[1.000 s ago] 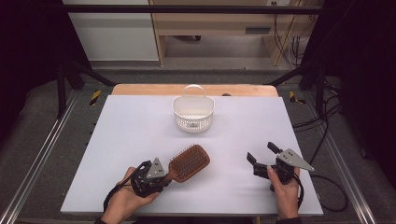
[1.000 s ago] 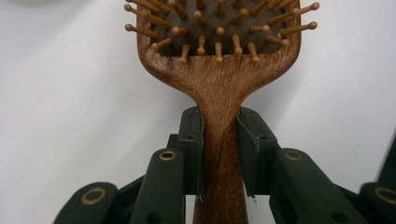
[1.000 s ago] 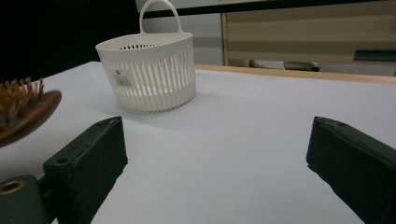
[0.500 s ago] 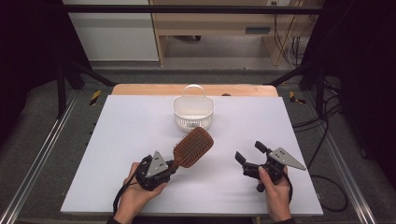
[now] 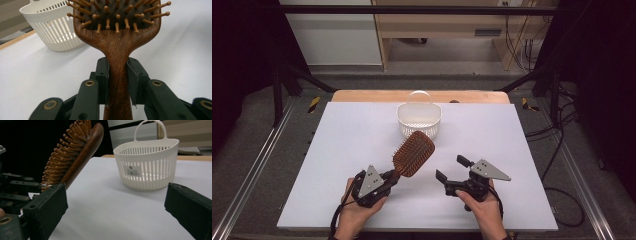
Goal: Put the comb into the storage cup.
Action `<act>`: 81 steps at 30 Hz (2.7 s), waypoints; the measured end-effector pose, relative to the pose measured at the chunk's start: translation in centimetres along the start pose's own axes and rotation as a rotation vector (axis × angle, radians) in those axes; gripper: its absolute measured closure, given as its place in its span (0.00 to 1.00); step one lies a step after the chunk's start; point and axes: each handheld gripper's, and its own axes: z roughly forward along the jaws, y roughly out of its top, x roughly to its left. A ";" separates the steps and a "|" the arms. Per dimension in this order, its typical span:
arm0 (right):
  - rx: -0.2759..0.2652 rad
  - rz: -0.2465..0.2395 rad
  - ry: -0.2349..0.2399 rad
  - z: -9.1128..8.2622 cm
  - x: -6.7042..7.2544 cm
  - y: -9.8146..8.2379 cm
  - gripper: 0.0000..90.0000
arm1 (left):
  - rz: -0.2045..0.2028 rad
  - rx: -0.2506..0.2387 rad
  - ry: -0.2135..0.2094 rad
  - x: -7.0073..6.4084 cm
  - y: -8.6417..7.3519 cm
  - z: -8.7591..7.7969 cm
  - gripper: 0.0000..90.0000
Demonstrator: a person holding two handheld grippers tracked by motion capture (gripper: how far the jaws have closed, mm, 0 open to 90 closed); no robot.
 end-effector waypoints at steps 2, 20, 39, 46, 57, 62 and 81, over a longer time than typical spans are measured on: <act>0.005 -0.003 0.013 0.3 0.4 0.1 0.06 | 0.006 -0.011 0.006 0.0 0.0 -0.1 0.80; 0.008 0.041 0.118 3.2 3.3 2.0 0.06 | 0.008 -0.062 0.050 -0.3 -0.4 -0.4 0.80; -0.009 0.112 0.176 5.2 4.2 3.9 0.12 | 0.040 -0.098 0.074 -0.7 -0.4 -0.5 0.80; -0.014 0.172 0.217 6.0 4.0 4.9 0.20 | 0.053 -0.100 0.075 -0.8 -0.3 -0.5 0.80; -0.007 0.243 0.253 6.9 3.7 5.3 0.34 | 0.043 -0.116 0.074 -0.7 -0.3 -0.7 0.80; -0.009 0.262 0.261 7.2 3.6 5.3 0.39 | 0.036 -0.114 0.071 -0.5 -0.5 -0.7 0.80; -0.050 0.294 0.264 8.0 4.2 5.2 0.57 | -0.015 -0.106 0.062 0.3 -0.7 -1.0 0.80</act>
